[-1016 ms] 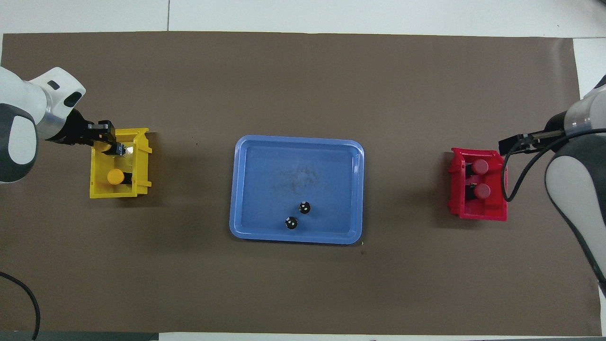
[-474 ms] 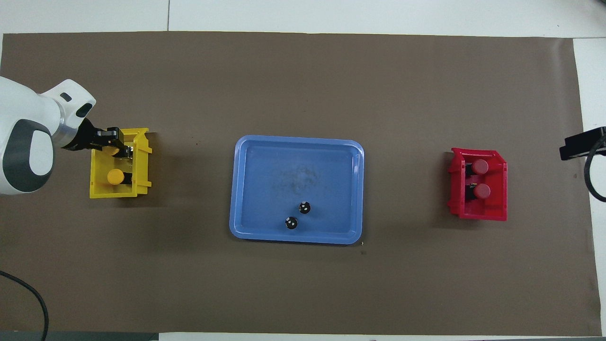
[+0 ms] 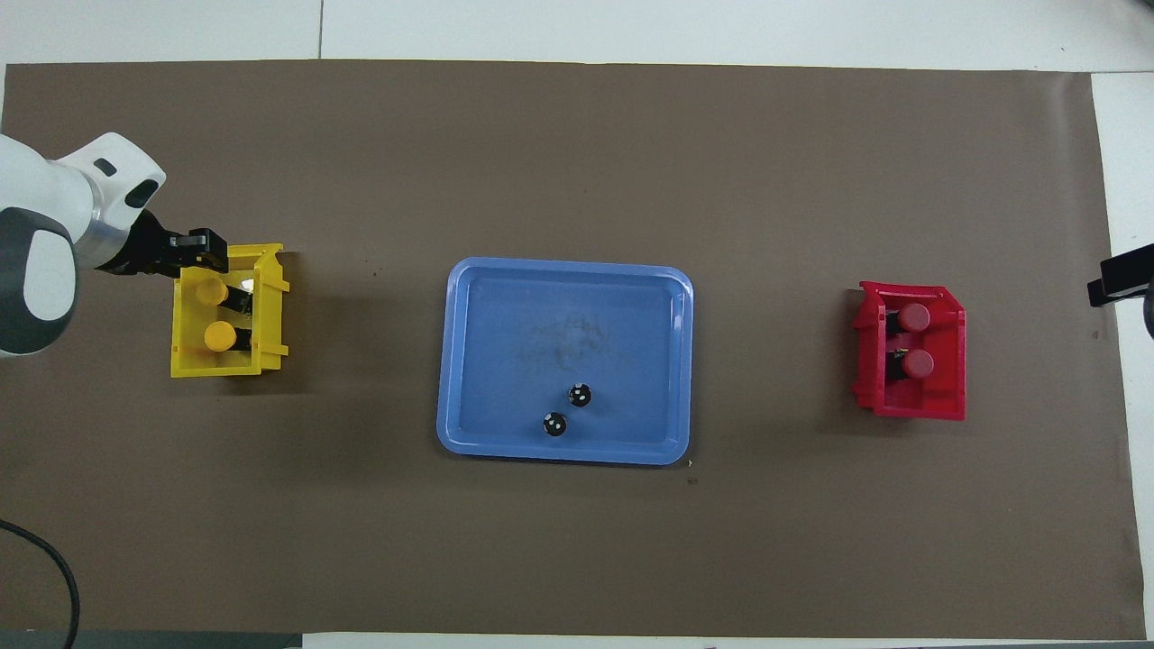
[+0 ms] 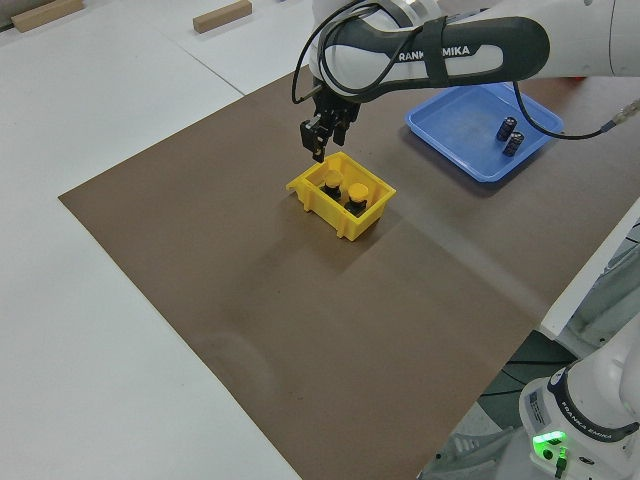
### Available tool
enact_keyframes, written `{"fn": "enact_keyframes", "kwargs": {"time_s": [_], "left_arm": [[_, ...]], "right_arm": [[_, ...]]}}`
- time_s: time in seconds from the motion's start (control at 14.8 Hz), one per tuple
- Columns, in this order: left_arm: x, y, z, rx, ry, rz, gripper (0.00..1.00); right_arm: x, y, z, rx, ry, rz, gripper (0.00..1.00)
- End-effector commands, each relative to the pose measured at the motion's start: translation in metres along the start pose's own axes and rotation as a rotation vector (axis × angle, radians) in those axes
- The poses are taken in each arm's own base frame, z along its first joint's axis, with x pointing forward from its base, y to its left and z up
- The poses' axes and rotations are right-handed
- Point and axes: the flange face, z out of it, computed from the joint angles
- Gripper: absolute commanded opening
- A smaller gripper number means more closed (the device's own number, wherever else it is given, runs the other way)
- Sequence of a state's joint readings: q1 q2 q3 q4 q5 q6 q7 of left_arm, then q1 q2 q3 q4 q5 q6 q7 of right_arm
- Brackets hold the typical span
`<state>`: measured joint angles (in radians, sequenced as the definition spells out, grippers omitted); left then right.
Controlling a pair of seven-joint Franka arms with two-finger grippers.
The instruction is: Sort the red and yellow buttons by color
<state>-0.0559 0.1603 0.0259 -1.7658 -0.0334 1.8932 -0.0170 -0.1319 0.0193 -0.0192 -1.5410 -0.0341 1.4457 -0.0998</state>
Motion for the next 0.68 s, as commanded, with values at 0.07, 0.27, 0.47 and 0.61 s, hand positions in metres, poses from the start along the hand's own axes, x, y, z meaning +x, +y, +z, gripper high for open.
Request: {"fn": "enact_keyframes", "kwargs": {"time_s": [0.07,0.27,0.47,0.61], "left_arm": [[-0.014,0.008,-0.063,-0.006,0.017,0.046,1.0],[-0.029,0.013,-0.091,-0.005,0.028,0.083,1.0],[-0.037,0.014,-0.116,-0.006,0.022,0.167,1.0],[-0.05,0.015,-0.137,-0.007,0.048,0.17,1.0]], "right_arm": [[0.008,0.008,-0.006,0.0,0.021,0.019,1.0],[0.012,0.012,-0.002,-0.001,0.013,0.027,1.0],[0.01,0.014,-0.003,0.001,0.02,0.033,1.0],[0.01,0.016,-0.004,0.003,0.044,0.037,1.0]]}}
